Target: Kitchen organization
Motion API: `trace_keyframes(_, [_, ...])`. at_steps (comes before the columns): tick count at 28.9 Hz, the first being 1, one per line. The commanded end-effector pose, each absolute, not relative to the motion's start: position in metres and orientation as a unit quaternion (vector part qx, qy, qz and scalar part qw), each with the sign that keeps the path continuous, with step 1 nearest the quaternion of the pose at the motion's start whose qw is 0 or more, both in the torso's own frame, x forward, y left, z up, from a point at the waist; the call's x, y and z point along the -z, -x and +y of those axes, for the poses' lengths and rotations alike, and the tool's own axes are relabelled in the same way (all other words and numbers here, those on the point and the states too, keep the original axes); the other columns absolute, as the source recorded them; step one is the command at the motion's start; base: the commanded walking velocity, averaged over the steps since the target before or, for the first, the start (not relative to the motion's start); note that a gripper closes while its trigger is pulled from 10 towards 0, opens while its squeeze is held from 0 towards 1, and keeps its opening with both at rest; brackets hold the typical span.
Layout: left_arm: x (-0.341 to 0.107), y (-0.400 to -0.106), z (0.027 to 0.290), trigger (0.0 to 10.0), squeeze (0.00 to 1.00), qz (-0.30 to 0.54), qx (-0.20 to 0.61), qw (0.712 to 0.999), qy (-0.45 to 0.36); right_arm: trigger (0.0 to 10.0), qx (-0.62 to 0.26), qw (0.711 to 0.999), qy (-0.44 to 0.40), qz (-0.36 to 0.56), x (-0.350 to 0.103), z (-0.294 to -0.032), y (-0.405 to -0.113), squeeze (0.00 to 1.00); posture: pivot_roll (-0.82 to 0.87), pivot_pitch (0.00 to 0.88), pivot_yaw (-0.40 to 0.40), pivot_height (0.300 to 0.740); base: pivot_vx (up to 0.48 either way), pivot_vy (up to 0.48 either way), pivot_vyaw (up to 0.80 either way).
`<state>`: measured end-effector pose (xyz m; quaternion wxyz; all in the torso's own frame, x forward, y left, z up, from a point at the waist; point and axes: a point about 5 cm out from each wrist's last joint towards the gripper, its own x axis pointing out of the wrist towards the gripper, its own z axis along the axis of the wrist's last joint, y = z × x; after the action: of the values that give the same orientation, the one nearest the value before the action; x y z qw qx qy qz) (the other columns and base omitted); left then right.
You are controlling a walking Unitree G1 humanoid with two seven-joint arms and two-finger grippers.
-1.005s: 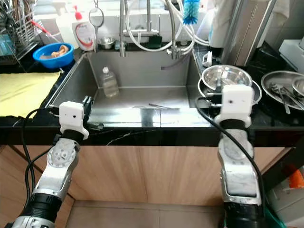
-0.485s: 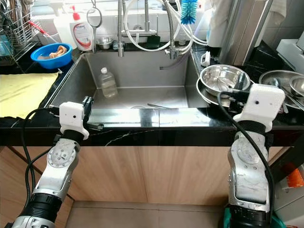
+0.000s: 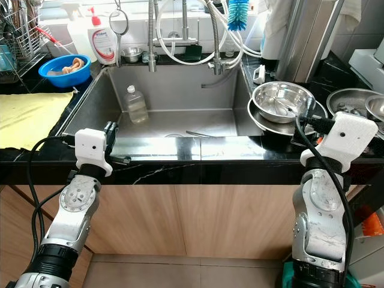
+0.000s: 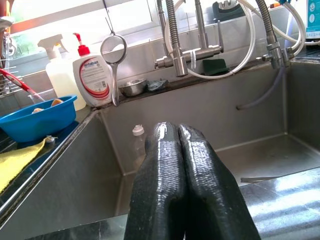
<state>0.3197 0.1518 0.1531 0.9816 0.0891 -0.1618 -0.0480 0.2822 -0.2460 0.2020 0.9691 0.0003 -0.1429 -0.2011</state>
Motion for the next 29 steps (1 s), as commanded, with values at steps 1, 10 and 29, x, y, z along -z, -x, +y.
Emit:
trace_keyframes(1, [-0.152,-0.320,0.154,10.0,0.00,-0.156,0.046,0.982,-0.093,10.0,0.197,0.972,-0.016,-0.125,-0.196,-0.247,-0.284,0.00,-0.25,0.000,0.049,0.731,0.000,0.000,0.00])
trace_keyframes(10, [-0.151,-0.321,0.154,10.0,0.00,-0.155,0.048,0.982,-0.100,10.0,0.176,0.980,-0.026,-0.087,-0.181,-0.241,-0.284,0.00,-0.25,0.000,0.049,0.731,0.000,0.000,0.00])
trace_keyframes(29, [-0.150,-0.320,0.154,10.0,0.00,-0.154,0.048,0.982,-0.102,10.0,0.178,0.982,-0.040,-0.046,-0.165,-0.243,-0.286,0.00,-0.24,0.000,0.049,0.731,0.000,0.000,0.00])
